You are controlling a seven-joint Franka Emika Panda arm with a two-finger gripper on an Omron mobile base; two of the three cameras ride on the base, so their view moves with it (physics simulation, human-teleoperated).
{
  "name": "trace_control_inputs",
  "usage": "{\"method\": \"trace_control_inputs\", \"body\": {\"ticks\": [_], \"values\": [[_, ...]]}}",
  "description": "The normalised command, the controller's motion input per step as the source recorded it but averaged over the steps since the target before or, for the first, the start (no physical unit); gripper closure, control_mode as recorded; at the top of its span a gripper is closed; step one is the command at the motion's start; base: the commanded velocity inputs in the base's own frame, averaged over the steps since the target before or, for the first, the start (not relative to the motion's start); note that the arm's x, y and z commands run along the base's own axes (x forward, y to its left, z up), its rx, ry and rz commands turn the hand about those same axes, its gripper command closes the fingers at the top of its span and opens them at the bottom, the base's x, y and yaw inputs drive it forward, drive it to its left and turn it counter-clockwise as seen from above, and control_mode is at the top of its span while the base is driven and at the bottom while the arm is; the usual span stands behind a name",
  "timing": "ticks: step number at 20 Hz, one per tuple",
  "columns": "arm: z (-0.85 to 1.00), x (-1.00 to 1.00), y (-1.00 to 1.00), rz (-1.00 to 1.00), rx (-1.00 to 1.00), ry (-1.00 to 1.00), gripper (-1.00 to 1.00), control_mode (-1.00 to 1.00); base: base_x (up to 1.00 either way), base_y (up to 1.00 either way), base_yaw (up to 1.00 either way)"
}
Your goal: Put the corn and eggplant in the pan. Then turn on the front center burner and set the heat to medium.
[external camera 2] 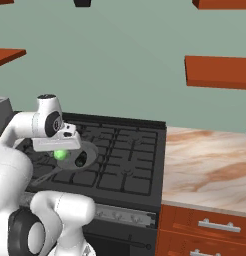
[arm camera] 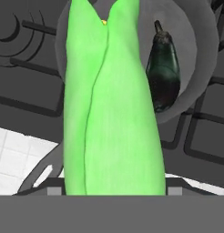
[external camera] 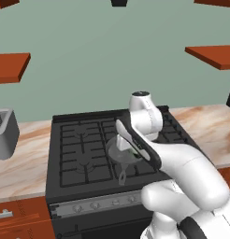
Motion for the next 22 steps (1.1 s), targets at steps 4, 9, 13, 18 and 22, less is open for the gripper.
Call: {"method": "trace_control_inputs", "body": {"ticks": [4,9,13,18,22], "values": [[0.0,0.25,0.0,0.0,0.05,0.0,1.0,-1.0,0.0,0.0,0.0],[0.0,0.15,0.0,0.0,0.06,0.0,1.0,-1.0,0.0,0.0,0.0],[0.0,0.07,0.04,0.0,0.02,0.0,1.0,-1.0,0.0,0.0,0.0],[0.0,0.18,0.13,0.0,-0.02,0.03,1.0,-1.0,0.0,0.0,0.0],[-0.04,0.35,0.18,0.0,-0.03,0.03,1.0,-1.0,0.0,0.0,0.0]]}}
